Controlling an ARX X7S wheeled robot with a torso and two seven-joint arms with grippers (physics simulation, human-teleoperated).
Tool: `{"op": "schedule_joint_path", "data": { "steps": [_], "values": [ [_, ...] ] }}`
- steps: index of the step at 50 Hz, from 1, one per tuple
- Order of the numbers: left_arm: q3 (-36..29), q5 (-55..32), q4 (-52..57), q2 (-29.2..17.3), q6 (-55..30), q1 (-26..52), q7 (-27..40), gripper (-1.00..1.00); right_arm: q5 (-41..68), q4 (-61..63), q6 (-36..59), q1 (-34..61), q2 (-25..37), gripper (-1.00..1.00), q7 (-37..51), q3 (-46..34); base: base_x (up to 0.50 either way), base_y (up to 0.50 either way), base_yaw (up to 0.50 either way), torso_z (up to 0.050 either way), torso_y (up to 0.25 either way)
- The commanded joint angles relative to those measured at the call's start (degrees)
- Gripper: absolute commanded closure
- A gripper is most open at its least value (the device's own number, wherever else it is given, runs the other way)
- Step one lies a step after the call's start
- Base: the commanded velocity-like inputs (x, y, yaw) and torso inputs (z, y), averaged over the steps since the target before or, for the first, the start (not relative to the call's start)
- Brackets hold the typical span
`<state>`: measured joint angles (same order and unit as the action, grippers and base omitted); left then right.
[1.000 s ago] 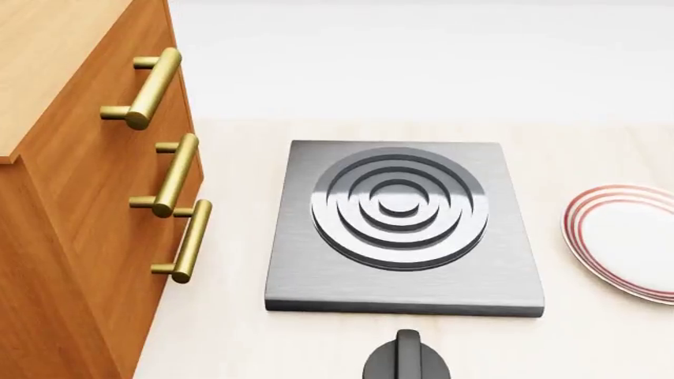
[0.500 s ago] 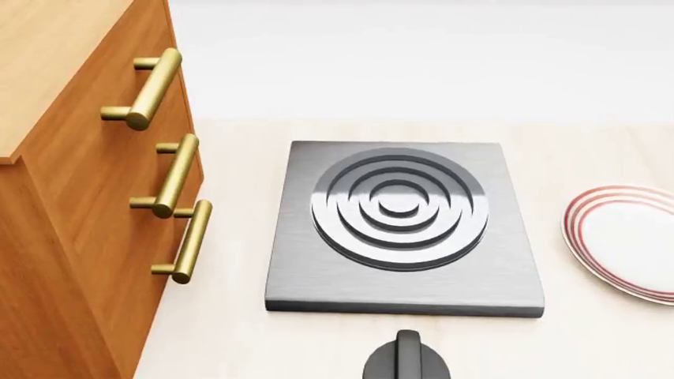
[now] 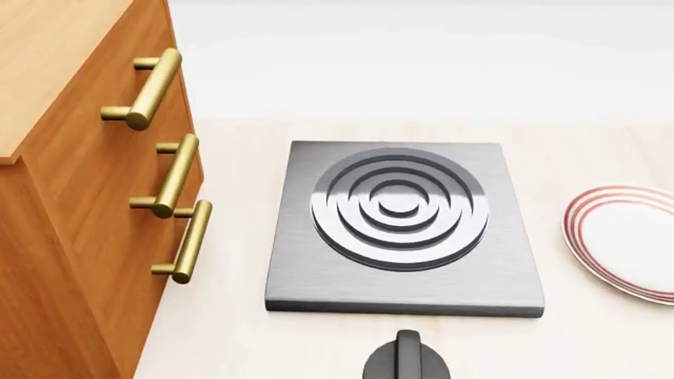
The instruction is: Put the bowl on the stove.
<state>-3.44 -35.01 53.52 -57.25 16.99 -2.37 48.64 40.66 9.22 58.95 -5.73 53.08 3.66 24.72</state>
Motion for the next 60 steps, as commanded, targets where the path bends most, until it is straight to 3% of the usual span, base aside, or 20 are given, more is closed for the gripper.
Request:
{"op": "schedule_joint_path", "data": {
  "steps": [1, 9, 15, 19, 30, 49, 60],
  "values": [
    [1.37, 0.88, 0.09, 1.14, -0.58, -0.07, -1.15, -1.00, 0.60, 6.75, 2.56, -3.80, 2.88, 1.00, -2.77, 8.76, 0.00, 0.00, 0.00, 0.000, 0.000],
    [1.35, 0.81, 0.22, 1.10, -0.60, 0.01, -1.11, -1.00, 3.67, 9.85, 3.40, 2.67, 8.48, 1.00, -4.36, 4.69, 0.00, 0.00, 0.00, 0.000, 0.000],
    [1.30, 0.74, 0.07, 1.16, -0.50, 0.01, -1.18, -1.00, 7.05, 10.12, 2.76, 12.81, 10.46, 1.00, -5.57, -3.79, 0.00, 0.00, 0.00, 0.000, 0.000],
    [1.11, 0.74, 0.07, 1.21, -0.55, 0.17, -1.25, -1.00, 6.14, 8.25, 3.02, 22.28, 10.46, 1.00, -5.14, -13.56, 0.00, 0.00, 0.00, 0.000, 0.000],
    [1.15, 0.44, -0.17, 1.33, -0.12, 0.18, -1.44, -1.00, -1.41, 0.49, 4.91, 49.01, 3.26, 1.00, -7.94, -35.36, 0.00, 0.00, 0.00, 0.000, 0.000],
    [-0.19, 0.85, -0.03, 1.78, -0.77, 1.11, -1.71, -1.00, -9.33, -8.04, 2.65, 65.32, -6.54, 1.00, -13.17, -49.99, 0.00, 0.00, 0.00, 0.000, 0.000],
    [-0.62, 1.07, -0.17, 2.04, -0.83, 1.34, -1.86, -1.00, -11.46, -13.90, 0.94, 70.95, -12.66, 1.00, -14.77, -53.74, 0.00, 0.00, 0.00, 0.000, 0.000]
  ]
}}
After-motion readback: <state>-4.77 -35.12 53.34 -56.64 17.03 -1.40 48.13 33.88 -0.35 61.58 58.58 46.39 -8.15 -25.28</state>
